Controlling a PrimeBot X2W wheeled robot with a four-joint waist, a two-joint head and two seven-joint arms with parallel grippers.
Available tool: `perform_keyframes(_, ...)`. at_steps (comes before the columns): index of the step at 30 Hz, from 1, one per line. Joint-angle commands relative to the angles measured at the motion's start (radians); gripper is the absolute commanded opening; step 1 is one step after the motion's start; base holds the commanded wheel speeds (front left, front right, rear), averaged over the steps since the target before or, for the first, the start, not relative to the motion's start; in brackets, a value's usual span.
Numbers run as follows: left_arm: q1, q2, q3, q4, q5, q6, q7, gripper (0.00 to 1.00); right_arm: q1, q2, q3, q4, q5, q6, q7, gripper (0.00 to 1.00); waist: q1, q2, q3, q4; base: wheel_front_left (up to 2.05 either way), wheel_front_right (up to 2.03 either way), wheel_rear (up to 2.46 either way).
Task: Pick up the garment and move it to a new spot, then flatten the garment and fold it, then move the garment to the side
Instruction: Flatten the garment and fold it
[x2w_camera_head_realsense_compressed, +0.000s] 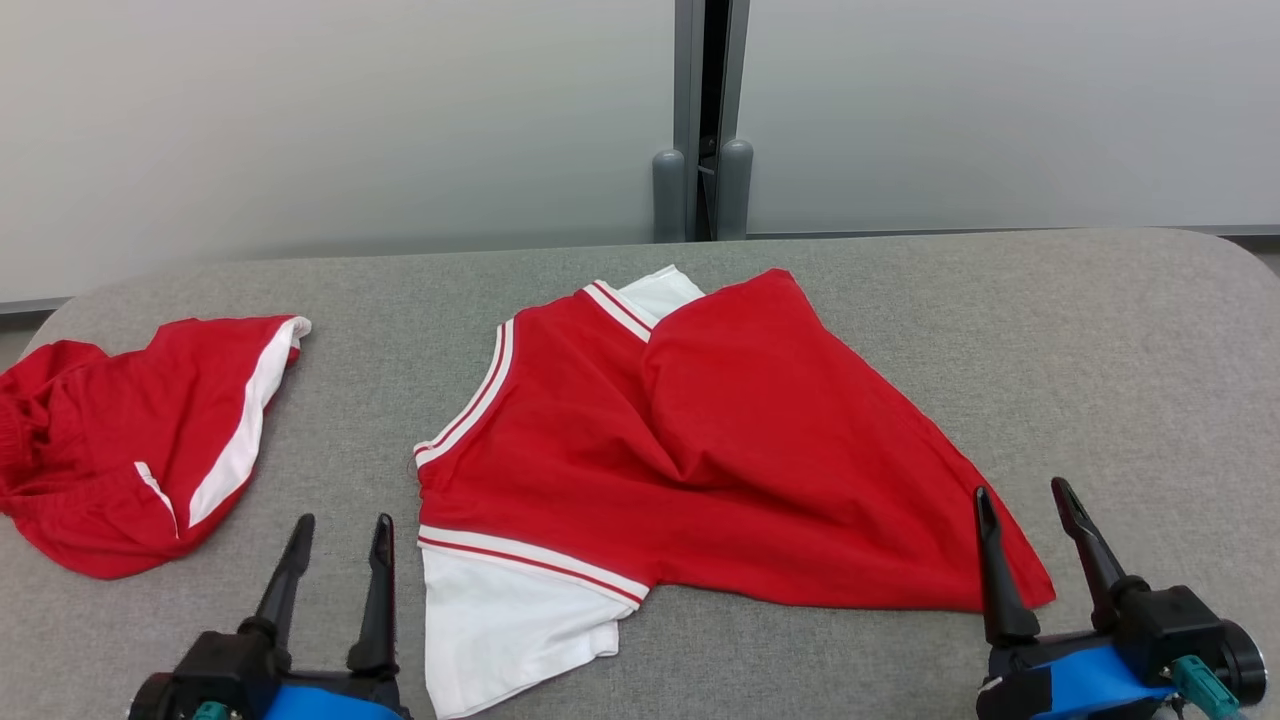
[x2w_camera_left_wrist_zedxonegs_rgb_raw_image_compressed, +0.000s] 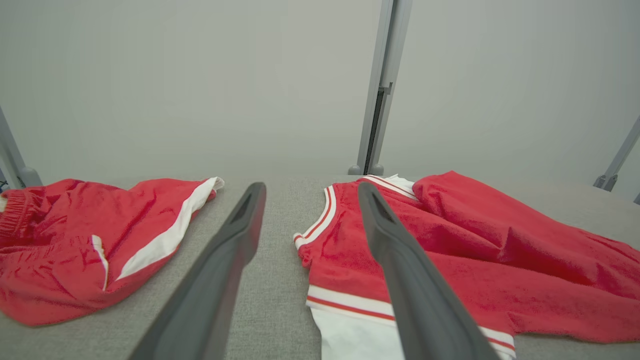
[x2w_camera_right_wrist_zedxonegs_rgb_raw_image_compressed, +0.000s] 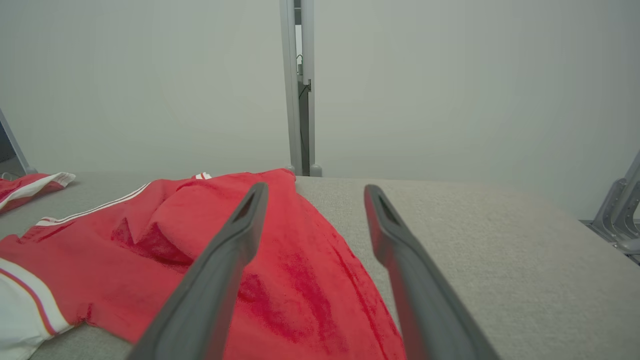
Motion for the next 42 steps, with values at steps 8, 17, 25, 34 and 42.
perform_keyframes(8, 0.044, 0.003, -0.096, 0.141, -0.016, -0.014, -0.003, 1.00, 0.001, -0.001, -0.072, 0.167, -0.044, 0.000, -0.005, 1.00, 0.0000, 0.0000, 0.016, -0.003, 0.00, 0.00, 0.00)
perform_keyframes(17, 0.049, 0.003, -0.172, 0.278, -0.023, -0.021, -0.003, 1.00, -0.048, 0.000, -0.111, 0.342, -0.066, 0.000, -0.005, 1.00, 0.0000, 0.0000, 0.043, 0.002, 0.00, 0.00, 0.00)
perform_keyframes(25, 0.026, 0.003, -0.158, 0.346, -0.027, -0.023, -0.003, 1.00, -0.109, -0.005, -0.124, 0.445, -0.074, 0.000, -0.005, 1.00, 0.0000, 0.0000, 0.064, 0.006, 0.00, 0.00, 0.00)
perform_keyframes(34, 0.010, 0.003, -0.157, 0.389, -0.030, -0.021, 0.000, 1.00, -0.147, -0.008, -0.153, 0.516, -0.086, 0.000, -0.005, 1.00, 0.0000, 0.0000, 0.076, 0.006, 0.00, 0.00, 0.00)
perform_keyframes(42, -0.005, 0.002, -0.191, 0.426, -0.045, -0.021, 0.002, 1.00, -0.168, -0.009, -0.182, 0.566, -0.103, 0.000, -0.002, 1.00, 0.0000, 0.0000, 0.082, 0.004, 0.00, 0.00, 0.00)
